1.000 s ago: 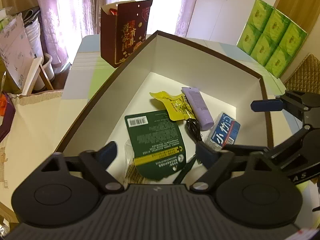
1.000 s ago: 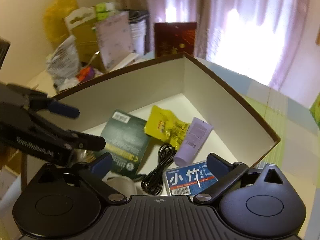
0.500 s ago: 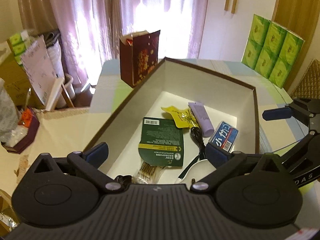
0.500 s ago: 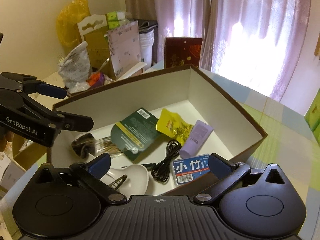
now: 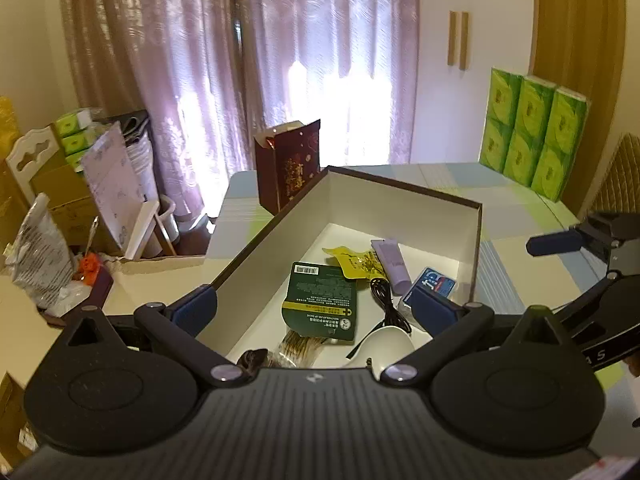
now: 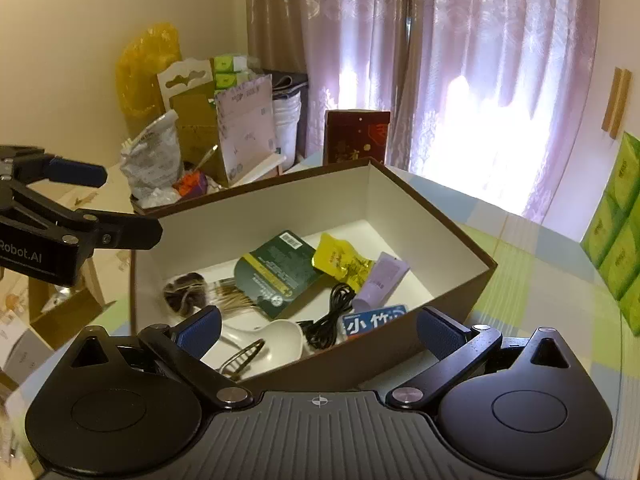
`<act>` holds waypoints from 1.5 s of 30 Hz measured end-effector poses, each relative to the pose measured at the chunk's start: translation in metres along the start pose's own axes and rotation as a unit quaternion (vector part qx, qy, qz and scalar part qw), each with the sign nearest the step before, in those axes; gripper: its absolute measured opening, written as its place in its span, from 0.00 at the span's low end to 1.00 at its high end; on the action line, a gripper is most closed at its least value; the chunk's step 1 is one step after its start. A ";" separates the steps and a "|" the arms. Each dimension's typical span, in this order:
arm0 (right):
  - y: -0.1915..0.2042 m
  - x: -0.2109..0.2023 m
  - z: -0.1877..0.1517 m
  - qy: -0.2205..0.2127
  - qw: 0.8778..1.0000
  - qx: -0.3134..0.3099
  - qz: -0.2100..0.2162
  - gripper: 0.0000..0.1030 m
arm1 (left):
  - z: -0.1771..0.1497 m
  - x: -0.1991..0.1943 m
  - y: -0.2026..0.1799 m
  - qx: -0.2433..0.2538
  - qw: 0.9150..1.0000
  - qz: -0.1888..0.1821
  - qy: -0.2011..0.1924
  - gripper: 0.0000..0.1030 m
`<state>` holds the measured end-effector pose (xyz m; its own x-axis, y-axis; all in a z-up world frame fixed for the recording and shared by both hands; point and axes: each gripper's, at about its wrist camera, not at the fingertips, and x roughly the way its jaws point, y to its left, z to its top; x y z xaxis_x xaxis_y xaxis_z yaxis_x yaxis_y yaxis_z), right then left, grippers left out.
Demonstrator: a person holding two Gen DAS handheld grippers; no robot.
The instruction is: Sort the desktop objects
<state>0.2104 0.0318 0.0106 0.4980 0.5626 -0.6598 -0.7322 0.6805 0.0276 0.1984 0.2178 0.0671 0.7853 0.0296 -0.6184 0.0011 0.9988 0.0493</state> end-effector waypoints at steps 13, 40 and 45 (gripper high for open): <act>-0.007 -0.050 -0.017 -0.010 0.999 0.035 0.013 0.98 | -0.024 -0.041 -0.026 -0.051 0.998 0.016 0.038 0.99; -0.031 -0.106 -0.080 0.010 0.998 0.049 0.026 0.98 | -0.072 -0.086 -0.104 -0.094 0.991 0.047 0.083 0.99; -0.037 -0.114 -0.088 0.009 0.999 0.045 0.024 0.98 | -0.076 -0.090 -0.118 -0.091 0.991 0.050 0.086 0.99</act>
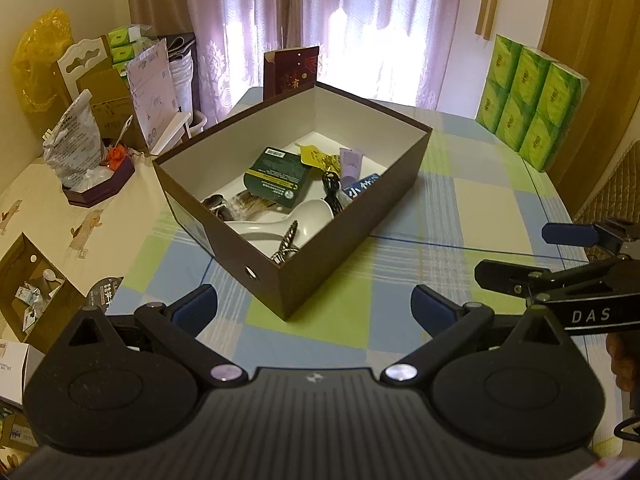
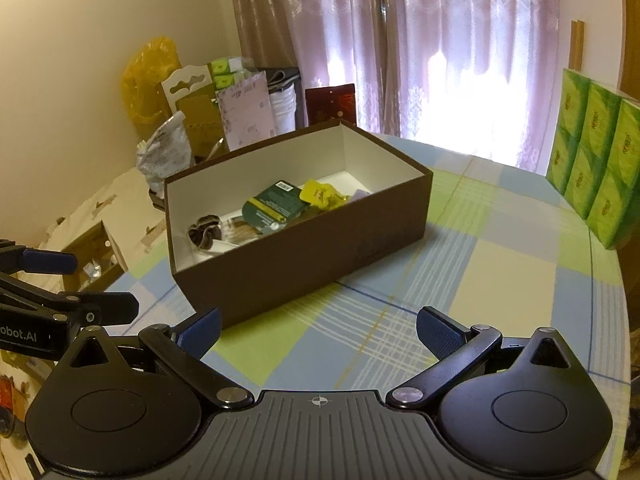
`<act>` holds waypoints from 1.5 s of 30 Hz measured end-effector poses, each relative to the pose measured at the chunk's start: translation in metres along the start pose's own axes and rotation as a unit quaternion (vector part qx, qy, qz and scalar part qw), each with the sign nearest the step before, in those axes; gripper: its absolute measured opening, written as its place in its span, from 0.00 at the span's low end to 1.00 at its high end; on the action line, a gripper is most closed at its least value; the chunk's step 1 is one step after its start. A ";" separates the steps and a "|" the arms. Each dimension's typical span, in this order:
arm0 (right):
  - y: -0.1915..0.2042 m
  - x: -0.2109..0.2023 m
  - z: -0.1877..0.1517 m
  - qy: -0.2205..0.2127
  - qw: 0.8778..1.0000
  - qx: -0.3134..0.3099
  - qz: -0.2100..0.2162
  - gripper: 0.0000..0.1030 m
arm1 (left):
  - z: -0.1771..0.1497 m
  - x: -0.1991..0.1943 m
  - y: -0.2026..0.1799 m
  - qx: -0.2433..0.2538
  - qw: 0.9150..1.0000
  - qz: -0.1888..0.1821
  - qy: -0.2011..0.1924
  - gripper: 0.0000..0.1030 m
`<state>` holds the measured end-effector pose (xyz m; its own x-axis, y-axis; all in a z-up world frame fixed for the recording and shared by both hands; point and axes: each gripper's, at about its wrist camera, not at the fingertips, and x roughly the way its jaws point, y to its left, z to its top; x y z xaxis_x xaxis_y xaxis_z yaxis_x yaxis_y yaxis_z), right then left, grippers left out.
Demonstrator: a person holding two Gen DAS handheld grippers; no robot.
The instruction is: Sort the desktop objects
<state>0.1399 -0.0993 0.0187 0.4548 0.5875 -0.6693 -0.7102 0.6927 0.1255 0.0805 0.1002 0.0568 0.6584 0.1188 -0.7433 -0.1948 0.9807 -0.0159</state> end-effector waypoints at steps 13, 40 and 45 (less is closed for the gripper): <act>-0.009 -0.009 -0.016 0.006 1.000 -0.020 0.009 0.98 | -0.013 -0.006 -0.023 -0.001 1.000 0.012 0.003 0.99; -0.015 -0.018 -0.037 0.021 0.999 -0.041 0.015 0.98 | -0.035 -0.010 -0.042 -0.008 0.999 0.034 0.014 0.99; -0.015 -0.016 -0.040 0.026 0.999 -0.044 0.017 0.98 | -0.036 -0.008 -0.042 -0.007 0.999 0.037 0.018 0.99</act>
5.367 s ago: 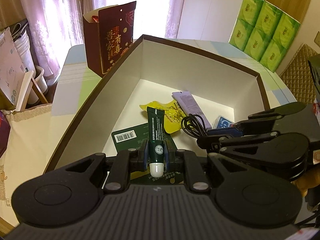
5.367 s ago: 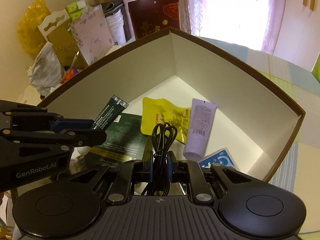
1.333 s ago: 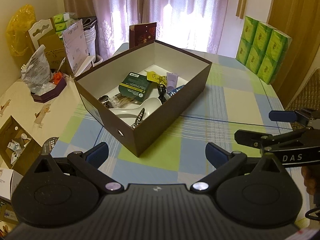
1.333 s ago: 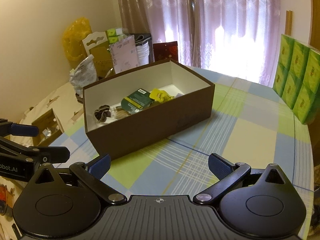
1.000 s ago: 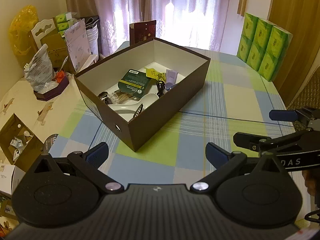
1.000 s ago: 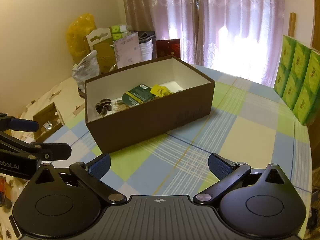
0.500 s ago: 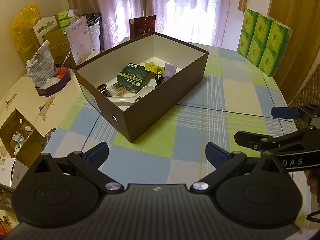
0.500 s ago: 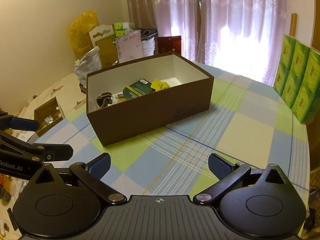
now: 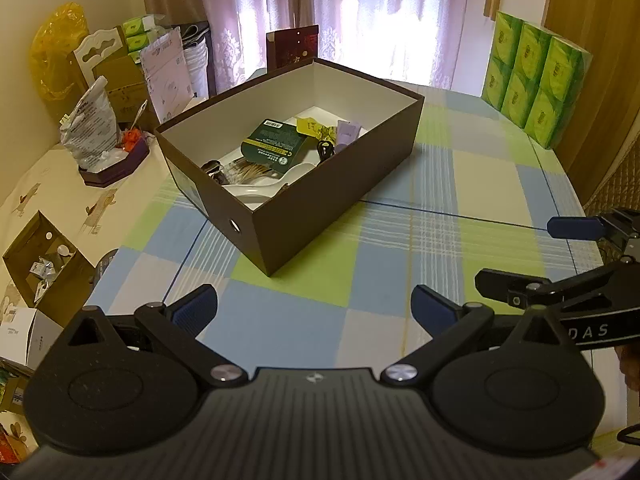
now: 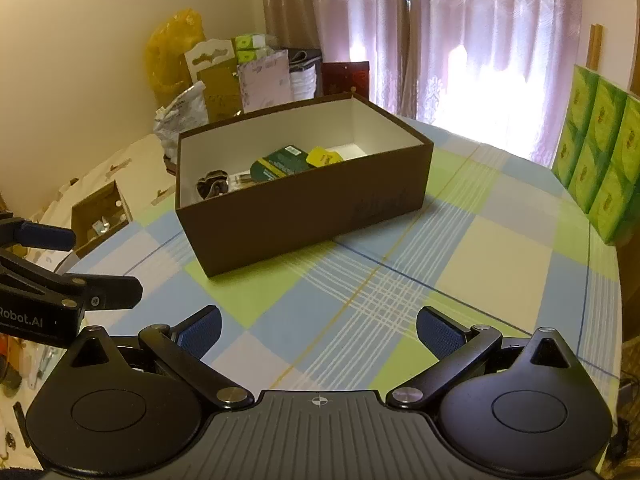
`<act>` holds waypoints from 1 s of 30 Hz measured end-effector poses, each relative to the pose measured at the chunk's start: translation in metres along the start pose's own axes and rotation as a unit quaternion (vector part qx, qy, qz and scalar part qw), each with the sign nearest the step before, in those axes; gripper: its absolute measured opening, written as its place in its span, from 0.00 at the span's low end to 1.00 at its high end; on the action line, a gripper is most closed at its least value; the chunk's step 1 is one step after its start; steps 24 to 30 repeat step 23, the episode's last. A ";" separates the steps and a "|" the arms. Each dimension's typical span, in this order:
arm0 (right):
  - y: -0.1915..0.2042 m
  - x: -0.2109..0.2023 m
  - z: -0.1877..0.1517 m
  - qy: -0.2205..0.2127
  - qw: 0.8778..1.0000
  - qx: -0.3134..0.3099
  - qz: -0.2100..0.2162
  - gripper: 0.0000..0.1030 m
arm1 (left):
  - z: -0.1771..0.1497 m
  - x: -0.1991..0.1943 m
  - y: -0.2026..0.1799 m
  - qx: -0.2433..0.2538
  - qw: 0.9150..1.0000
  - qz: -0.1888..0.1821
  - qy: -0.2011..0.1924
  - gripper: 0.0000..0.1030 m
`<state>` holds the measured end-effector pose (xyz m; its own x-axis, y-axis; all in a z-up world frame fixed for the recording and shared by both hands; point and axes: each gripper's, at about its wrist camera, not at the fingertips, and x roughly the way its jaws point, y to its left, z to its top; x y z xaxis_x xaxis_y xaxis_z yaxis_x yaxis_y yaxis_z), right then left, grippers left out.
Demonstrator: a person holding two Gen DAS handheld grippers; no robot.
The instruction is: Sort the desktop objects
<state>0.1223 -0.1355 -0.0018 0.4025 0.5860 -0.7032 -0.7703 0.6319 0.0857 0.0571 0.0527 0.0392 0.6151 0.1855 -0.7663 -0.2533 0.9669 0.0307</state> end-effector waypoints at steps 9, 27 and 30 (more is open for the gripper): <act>-0.001 0.005 -0.001 0.008 1.000 -0.002 -0.001 0.98 | -0.001 0.005 0.001 0.000 1.000 0.002 0.005 0.99; -0.001 0.009 0.000 0.015 1.000 0.000 -0.006 0.98 | 0.002 0.010 0.006 0.002 1.000 0.010 0.004 0.99; -0.001 0.009 0.000 0.015 1.000 0.000 -0.006 0.98 | 0.002 0.010 0.006 0.002 1.000 0.010 0.004 0.99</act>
